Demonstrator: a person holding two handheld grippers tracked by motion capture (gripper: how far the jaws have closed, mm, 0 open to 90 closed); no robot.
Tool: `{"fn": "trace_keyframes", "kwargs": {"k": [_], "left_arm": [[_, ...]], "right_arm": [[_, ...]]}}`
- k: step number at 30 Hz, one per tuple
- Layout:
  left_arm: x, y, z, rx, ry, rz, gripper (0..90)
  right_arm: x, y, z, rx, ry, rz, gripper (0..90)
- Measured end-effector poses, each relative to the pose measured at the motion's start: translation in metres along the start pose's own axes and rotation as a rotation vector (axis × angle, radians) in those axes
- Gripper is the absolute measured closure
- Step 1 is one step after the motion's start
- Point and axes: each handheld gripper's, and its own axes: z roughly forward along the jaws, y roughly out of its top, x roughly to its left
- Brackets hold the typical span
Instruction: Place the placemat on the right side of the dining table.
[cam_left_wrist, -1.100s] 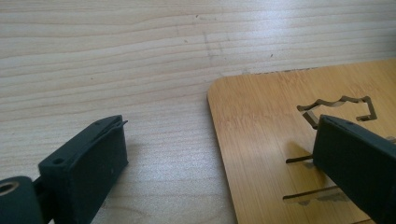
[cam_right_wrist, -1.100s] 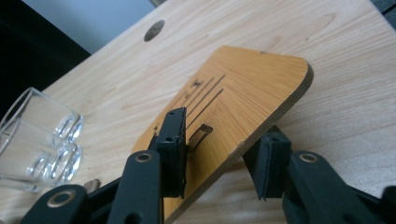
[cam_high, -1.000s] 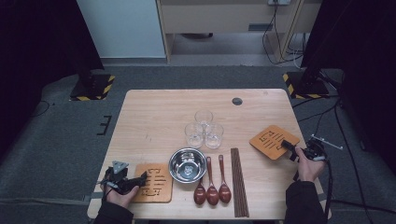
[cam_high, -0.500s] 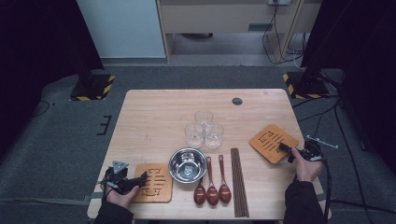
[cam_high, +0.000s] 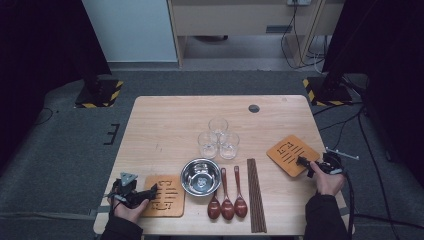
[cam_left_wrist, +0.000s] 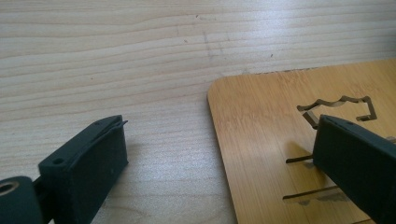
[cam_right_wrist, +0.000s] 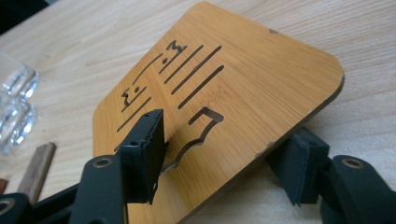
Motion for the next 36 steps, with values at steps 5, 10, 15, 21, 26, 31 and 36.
{"fn": "trace_keyframes", "kwargs": {"k": [5, 10, 15, 21, 26, 31, 36], "left_arm": [[0.000, 0.000, 0.000, 0.000, 0.000, 0.000, 2.1], [0.000, 0.000, 0.000, 0.000, 0.000, 0.000, 2.1], [0.000, 0.000, 0.000, 0.000, 0.000, 0.000, 2.1], [0.000, 0.000, 0.000, 0.000, 0.000, 0.000, 2.1], [0.000, 0.000, 0.000, 0.000, 0.000, 0.000, 2.1], [0.000, 0.000, 0.000, 0.000, 0.000, 0.000, 2.1], [0.000, 0.000, 0.000, 0.000, 0.000, 0.000, 2.1]], "right_arm": [[0.004, -0.003, -0.004, 0.018, -0.020, -0.041, 33.3], [0.005, -0.007, -0.009, 0.032, -0.047, -0.068, 32.5], [0.005, -0.007, -0.015, -0.009, -0.078, -0.070, 31.1], [0.007, -0.005, -0.017, -0.064, -0.064, -0.092, 29.9], [0.013, -0.002, -0.019, -0.090, -0.031, -0.151, 32.3], [0.019, 0.003, -0.019, -0.077, 0.001, -0.259, 36.0], [0.025, 0.007, -0.017, -0.069, -0.003, -0.395, 37.4]]}}
